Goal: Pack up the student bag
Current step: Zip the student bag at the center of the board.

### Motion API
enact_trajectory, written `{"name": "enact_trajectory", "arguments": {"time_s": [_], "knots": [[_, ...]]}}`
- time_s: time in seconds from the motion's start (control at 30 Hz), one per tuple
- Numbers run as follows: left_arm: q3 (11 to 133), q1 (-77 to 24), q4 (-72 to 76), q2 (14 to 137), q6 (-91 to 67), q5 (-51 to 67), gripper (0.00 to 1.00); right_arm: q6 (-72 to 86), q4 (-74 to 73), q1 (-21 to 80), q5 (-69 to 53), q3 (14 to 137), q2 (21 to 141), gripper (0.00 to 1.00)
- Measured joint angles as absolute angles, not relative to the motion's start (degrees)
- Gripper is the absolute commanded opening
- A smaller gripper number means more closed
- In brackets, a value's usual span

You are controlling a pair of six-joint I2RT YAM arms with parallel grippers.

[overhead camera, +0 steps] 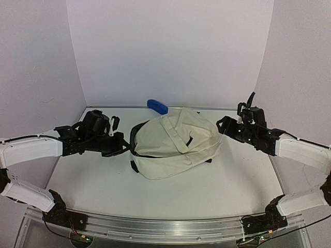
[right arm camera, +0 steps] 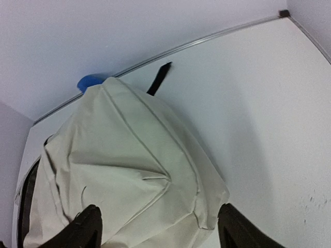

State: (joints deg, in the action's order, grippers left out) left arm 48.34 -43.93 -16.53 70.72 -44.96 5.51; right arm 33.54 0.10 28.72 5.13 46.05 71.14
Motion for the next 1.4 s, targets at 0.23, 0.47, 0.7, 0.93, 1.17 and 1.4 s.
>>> {"name": "enact_trajectory", "arguments": {"time_s": [0.23,0.47,0.7,0.93,1.17,1.4], "knots": [[48.3,-43.9,-16.0,70.7,-44.8,6.0,0.0,21.9,0.9,36.0,-3.9,50.2,69.8,0.69],[48.3,-43.8,-16.0,70.7,-45.1,5.8,0.0,14.6,0.9,50.6,-5.3,59.1,81.8,0.63],[48.3,-43.6,-16.1,70.7,-45.5,5.8,0.0,7.7,0.5,58.3,-4.4,66.5,94.0,0.59],[48.9,-43.1,-16.5,71.2,-45.7,5.8,0.0,1.2,-0.5,61.5,-1.9,73.1,103.0,0.46],[49.5,-42.6,-16.6,71.7,-45.7,5.9,0.0,-3.8,-1.8,63.4,1.3,77.6,108.7,0.37],[49.5,-42.1,-16.7,71.7,-45.7,5.9,0.0,-5.8,-2.4,63.8,2.3,78.7,110.6,0.28]]}}
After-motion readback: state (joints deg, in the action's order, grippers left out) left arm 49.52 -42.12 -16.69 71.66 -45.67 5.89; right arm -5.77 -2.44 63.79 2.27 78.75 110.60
